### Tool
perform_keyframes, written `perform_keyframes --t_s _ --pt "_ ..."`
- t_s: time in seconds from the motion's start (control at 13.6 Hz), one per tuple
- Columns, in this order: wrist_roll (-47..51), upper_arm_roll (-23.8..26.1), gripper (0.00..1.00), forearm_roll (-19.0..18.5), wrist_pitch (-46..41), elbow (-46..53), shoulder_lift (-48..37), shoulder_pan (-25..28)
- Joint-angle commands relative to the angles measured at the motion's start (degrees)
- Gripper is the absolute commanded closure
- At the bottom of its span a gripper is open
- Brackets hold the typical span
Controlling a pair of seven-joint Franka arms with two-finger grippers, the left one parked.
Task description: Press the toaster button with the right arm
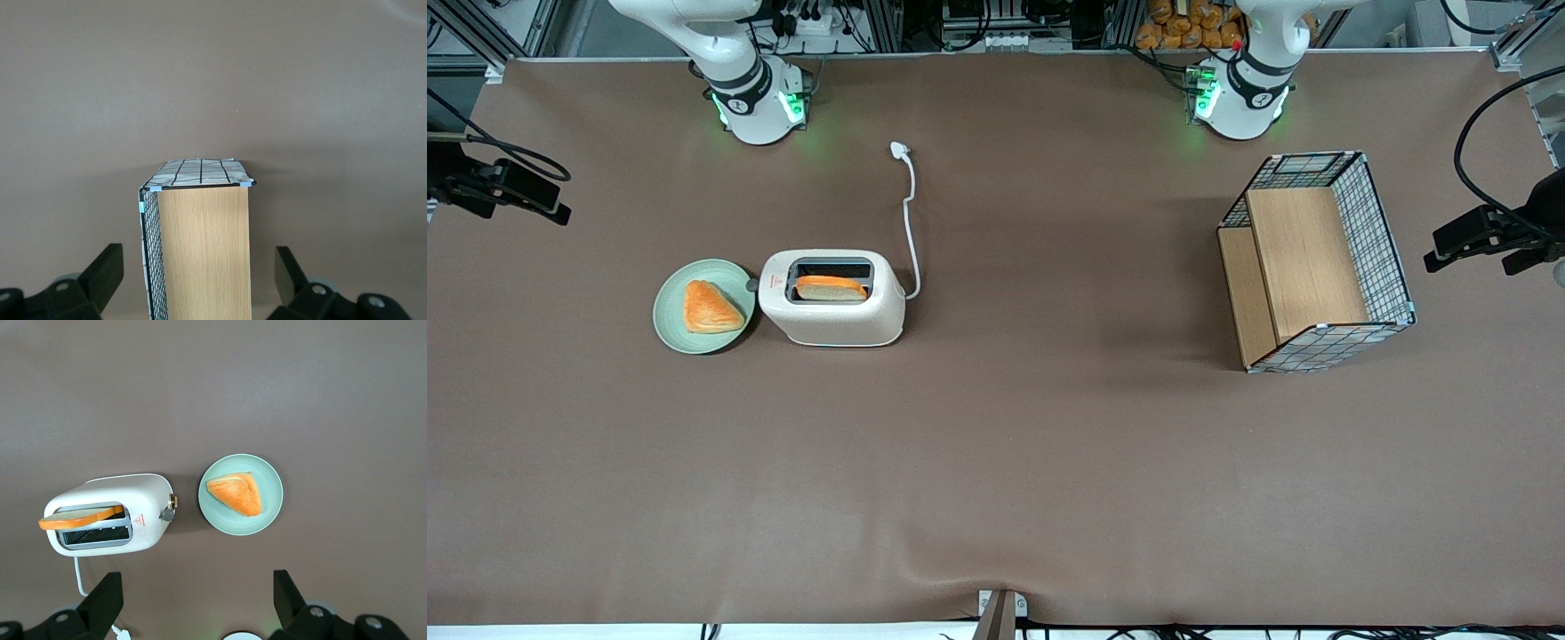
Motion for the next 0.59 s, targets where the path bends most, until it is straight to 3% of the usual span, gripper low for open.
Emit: perform_keyframes --t_s 0.0,0.52 --pt "-0.3 -0.2 0.0 0.7 -1.8 2.3 1.8 -0.2" --pt "-0.3 0.1 0.0 0.3 -2.1 2.4 7.9 4.2"
